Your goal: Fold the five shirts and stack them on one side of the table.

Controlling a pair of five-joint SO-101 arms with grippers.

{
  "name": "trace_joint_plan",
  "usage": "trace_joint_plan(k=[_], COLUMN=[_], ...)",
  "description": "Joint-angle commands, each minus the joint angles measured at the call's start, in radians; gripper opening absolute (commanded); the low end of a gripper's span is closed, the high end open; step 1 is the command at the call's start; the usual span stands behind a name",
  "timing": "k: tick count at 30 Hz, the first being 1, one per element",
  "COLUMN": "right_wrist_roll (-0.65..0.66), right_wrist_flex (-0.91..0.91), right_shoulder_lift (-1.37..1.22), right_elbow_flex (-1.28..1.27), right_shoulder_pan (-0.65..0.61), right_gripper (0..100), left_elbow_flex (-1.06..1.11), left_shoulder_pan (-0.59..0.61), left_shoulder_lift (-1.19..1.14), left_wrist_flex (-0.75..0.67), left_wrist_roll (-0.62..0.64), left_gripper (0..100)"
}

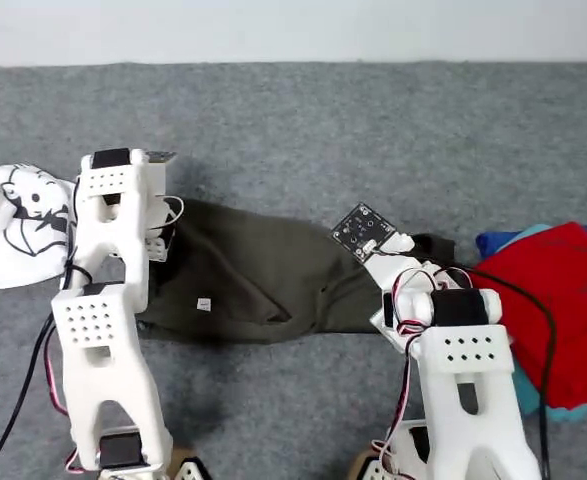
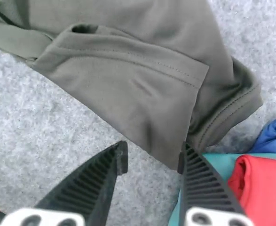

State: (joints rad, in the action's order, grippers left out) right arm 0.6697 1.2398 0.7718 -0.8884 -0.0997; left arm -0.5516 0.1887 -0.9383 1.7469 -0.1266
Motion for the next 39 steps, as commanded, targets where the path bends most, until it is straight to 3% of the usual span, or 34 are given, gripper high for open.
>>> trace_joint_plan(k=[1,5,10,16,21,28,39], right_wrist_roll=[-0.069,-0.166,-0.247,-0.247,-0.245,-0.244,-0.173], right_wrist_flex=[0.013,0.013,0.013,0.013,0.013,0.007,0.004], right_shoulder_lift=[0.025,0.025,0.027,0.027,0.027,0.027,0.027], right_elbow_flex=[0.081,0.173,0.209,0.210,0.210,0.212,0.212], right_shoulder_pan=[0.074,0.237,0.430,0.526,0.530,0.654,0.773], right_gripper=[18.3,18.3,18.3,18.3,18.3,18.3,18.3], left_elbow_flex=[0.004,0.064,0.188,0.208,0.160,-0.157,-0.469], left_shoulder_pan=[-0.017,-0.083,-0.253,-0.442,-0.643,-0.896,-1.033], left_shoulder_lift=[0.044,0.241,0.499,0.661,0.623,0.474,0.153], left_wrist_flex=[0.009,0.009,0.009,0.006,0.003,0.006,0.006], left_wrist_roll=[0.006,0.046,0.049,0.048,0.052,0.055,0.112], left_gripper=[1,1,1,1,1,1,1])
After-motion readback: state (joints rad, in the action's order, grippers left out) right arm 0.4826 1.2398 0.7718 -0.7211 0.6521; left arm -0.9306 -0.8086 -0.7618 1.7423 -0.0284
